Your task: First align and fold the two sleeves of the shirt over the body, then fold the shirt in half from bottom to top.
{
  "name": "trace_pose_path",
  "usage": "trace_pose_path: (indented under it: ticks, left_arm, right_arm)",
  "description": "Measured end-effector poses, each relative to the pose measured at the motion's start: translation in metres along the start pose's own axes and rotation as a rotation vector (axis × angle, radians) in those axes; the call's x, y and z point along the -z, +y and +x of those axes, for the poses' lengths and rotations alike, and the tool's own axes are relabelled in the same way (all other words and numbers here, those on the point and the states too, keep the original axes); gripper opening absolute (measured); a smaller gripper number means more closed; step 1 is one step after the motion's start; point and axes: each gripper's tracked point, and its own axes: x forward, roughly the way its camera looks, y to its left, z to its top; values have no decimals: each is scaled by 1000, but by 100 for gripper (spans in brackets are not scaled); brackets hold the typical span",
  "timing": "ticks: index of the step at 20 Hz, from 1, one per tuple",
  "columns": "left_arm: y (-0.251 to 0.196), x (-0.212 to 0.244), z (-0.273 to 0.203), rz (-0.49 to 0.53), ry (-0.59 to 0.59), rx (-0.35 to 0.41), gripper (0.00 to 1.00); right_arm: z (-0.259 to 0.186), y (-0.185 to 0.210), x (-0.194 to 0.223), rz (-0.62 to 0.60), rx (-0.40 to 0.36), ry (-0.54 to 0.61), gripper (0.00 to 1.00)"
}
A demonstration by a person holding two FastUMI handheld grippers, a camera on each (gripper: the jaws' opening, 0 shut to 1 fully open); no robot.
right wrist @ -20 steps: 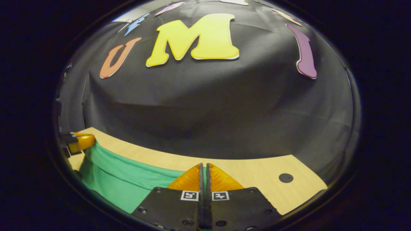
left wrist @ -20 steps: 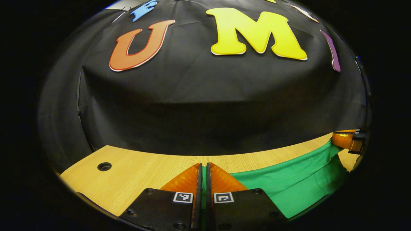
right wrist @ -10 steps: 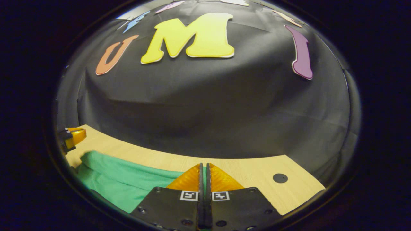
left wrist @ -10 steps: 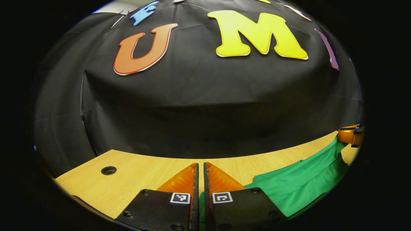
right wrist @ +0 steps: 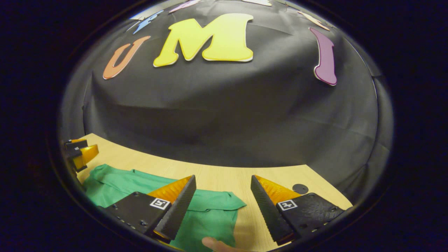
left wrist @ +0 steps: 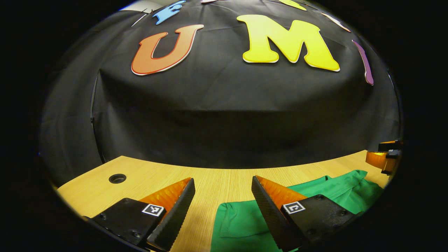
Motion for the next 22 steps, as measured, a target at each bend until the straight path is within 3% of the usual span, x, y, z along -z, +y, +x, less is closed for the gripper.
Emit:
trace_pose_path:
  ticks: [4,8,12,16,22]
  left_arm:
    - [11,6,-36,-34,-25,-33,100]
    - [17,17,-83,-65,0,-51,100]
    - [14,14,-126,-72,7,-50,100]
    - [8,-18,-183,-11,-42,-63,100]
    - [-28,-72,-283,11,-73,-16,100]
  right_arm:
    - [-29,3,-18,56,-9,-13,95]
    - [-71,-1,-42,5,-19,-45,95]
    - [-128,-14,-70,40,-26,-103,96]
    - [-191,-27,-81,36,-40,-123,95]
    - [-297,-45,-105,50,-68,-214,96]
